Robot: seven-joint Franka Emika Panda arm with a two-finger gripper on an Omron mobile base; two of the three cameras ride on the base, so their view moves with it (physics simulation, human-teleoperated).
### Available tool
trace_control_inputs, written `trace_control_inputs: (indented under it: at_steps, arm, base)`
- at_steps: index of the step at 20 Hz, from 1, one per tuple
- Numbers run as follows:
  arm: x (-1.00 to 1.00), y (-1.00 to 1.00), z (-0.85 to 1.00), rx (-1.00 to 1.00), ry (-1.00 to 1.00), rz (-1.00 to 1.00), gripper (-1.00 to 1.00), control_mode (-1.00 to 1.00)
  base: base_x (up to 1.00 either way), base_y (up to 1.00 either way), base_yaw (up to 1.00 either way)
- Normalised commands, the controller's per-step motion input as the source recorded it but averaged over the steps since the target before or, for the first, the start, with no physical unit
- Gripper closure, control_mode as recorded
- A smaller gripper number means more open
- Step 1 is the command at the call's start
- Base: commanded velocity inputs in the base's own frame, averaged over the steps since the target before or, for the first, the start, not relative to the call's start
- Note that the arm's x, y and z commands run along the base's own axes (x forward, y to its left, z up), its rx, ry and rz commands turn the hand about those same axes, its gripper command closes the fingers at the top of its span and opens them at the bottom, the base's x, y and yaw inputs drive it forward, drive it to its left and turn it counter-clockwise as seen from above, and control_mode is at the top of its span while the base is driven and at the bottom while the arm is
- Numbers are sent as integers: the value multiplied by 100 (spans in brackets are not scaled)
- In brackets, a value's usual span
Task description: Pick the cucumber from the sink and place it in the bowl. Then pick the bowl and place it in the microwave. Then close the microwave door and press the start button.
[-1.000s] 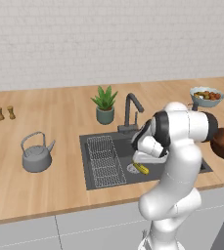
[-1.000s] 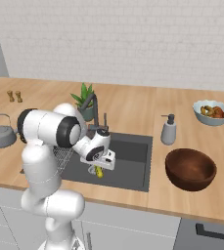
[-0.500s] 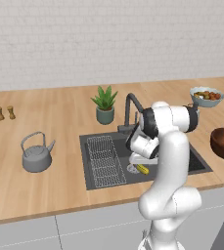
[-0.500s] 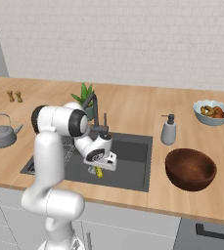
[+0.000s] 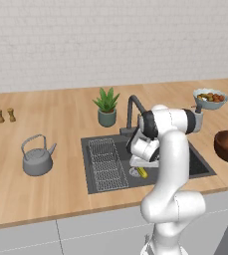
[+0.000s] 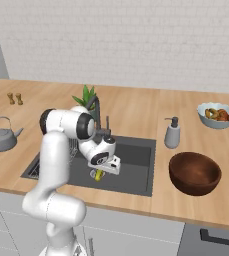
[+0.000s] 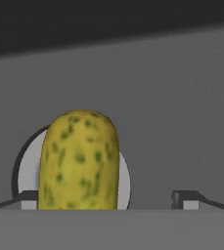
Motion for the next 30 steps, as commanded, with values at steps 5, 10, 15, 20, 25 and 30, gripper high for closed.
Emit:
trace_control_inputs:
  at_steps: [5, 10, 15, 20, 25, 30]
  arm:
    - [-13, 7, -52, -1, 0, 0, -100, -100]
    - [-23, 18, -43, -1, 2, 0, 100, -100]
    - [-20, 2, -1, 0, 0, 0, 100, -100]
    - [-7, -12, 16, 0, -1, 0, 100, -100]
    - [-15, -44, 85, 0, -10, 0, 100, -100]
    - [-16, -54, 100, 0, -9, -2, 100, -100]
  base:
    - [0, 0, 0]
    - [0, 0, 0]
    - [0, 0, 0]
    - [0, 0, 0]
    - [0, 0, 0]
    - [0, 0, 0]
